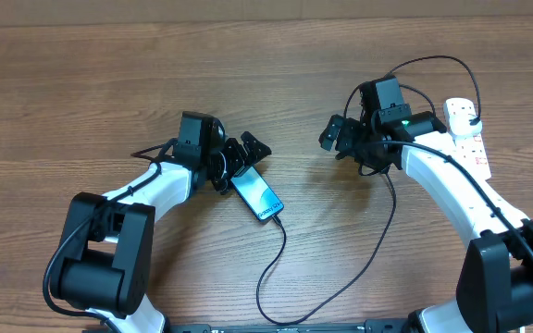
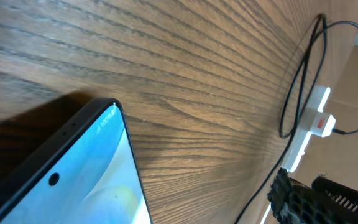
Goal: Plug charger to phone and switch on socket
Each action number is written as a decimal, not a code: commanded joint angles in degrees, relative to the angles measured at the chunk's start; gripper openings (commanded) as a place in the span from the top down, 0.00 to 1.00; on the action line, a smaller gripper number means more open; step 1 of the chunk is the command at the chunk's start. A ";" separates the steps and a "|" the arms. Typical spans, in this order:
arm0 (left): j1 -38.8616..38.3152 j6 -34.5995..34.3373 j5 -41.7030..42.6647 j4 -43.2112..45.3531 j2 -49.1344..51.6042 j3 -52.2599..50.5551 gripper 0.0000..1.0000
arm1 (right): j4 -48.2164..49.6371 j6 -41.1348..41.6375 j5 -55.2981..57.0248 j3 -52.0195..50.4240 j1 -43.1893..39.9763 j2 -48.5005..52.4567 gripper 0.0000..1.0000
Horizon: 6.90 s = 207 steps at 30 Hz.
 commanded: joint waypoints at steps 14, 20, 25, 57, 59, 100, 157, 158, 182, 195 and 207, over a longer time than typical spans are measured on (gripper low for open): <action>0.04 -3.41 -9.18 -5.35 5.11 -4.28 0.00 | 0.15 0.22 0.76 -0.31 0.22 -0.90 0.00; 0.00 -3.52 -9.70 -5.81 5.11 -4.28 0.00 | 0.13 0.22 0.76 -0.31 0.24 -0.90 0.00; 0.02 -3.50 -9.73 -7.06 5.11 -4.28 0.00 | 0.13 0.22 0.76 -0.31 0.35 -0.90 0.00; 0.02 -11.34 -13.07 -3.87 5.11 -3.19 0.00 | 0.15 0.22 0.76 -0.31 0.37 -0.90 0.00; 0.02 -11.28 -13.09 -4.46 5.11 -2.14 0.00 | 0.15 0.22 0.76 -0.31 0.37 -0.90 0.00; 0.02 8.48 -23.10 -23.43 3.06 8.57 0.00 | 0.33 0.20 0.81 -0.31 0.37 -0.90 0.00; 0.02 35.93 -34.93 -53.64 -37.27 15.30 0.00 | 0.31 0.24 -0.15 -0.31 0.37 -0.90 0.00; 0.00 35.93 -34.93 -53.77 -37.27 15.30 0.01 | 0.28 0.24 -0.15 -0.31 0.37 -0.90 0.00; 0.02 35.93 -34.95 -53.81 -37.27 15.30 0.00 | -0.39 -1.57 -0.09 -0.26 0.20 -0.90 0.00; 0.02 35.93 -34.95 -53.81 -37.27 15.30 0.00 | -5.11 -4.17 -0.72 6.16 -0.66 -0.92 0.00; 0.02 35.93 -34.95 -53.79 -37.27 15.30 0.00 | -11.04 -4.98 1.09 16.11 -4.00 -0.98 0.00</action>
